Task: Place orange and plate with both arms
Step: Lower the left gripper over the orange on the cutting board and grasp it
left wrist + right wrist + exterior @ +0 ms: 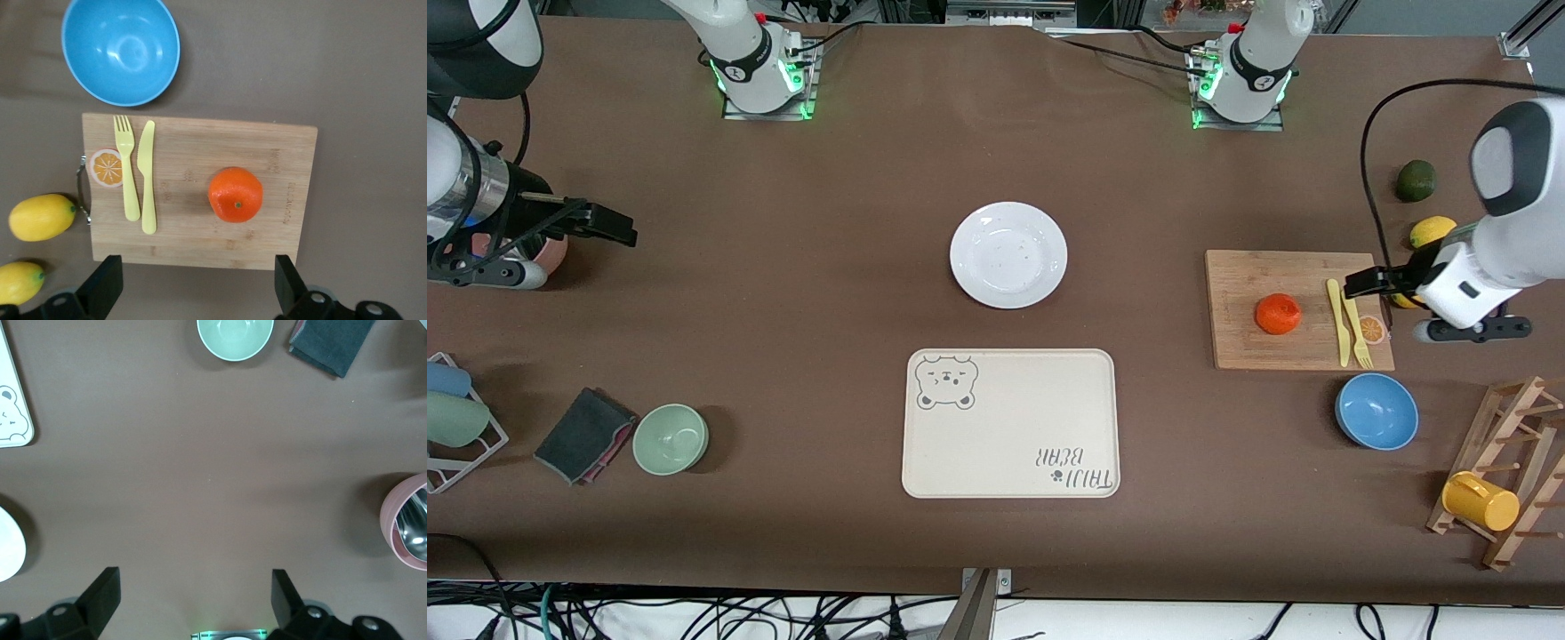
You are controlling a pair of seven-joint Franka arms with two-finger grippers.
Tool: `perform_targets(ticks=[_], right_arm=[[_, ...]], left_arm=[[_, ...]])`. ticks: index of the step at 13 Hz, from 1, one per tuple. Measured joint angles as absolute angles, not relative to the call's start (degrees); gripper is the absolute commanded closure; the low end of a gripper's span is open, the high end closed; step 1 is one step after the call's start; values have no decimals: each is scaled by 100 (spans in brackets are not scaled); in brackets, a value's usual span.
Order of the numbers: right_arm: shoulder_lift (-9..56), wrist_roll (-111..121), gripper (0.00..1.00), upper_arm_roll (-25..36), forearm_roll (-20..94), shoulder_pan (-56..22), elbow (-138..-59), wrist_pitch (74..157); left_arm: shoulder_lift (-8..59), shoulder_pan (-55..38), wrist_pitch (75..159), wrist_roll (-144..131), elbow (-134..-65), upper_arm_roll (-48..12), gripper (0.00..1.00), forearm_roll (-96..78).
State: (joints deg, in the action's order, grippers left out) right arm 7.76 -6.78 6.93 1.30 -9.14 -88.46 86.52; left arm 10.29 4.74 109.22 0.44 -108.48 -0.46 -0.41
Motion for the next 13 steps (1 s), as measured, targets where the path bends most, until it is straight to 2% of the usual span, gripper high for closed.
perform_targets(ticks=[3, 6, 9, 13], right_arm=[[773, -681, 0, 699, 130, -912, -8846, 8628], [772, -684, 0, 701, 130, -911, -8846, 8617], [771, -687, 0, 701, 129, -911, -8846, 8614], [771, -689, 0, 701, 130, -911, -8846, 8613]], left_arm=[[1048, 473, 12129, 44, -11847, -49, 0, -41], [1092, 472, 12879, 44, -12503, -56, 0, -41], [1267, 450, 13518, 42, -12803, -85, 0, -53], [1511, 356, 13748, 31, -12834, -181, 0, -350]])
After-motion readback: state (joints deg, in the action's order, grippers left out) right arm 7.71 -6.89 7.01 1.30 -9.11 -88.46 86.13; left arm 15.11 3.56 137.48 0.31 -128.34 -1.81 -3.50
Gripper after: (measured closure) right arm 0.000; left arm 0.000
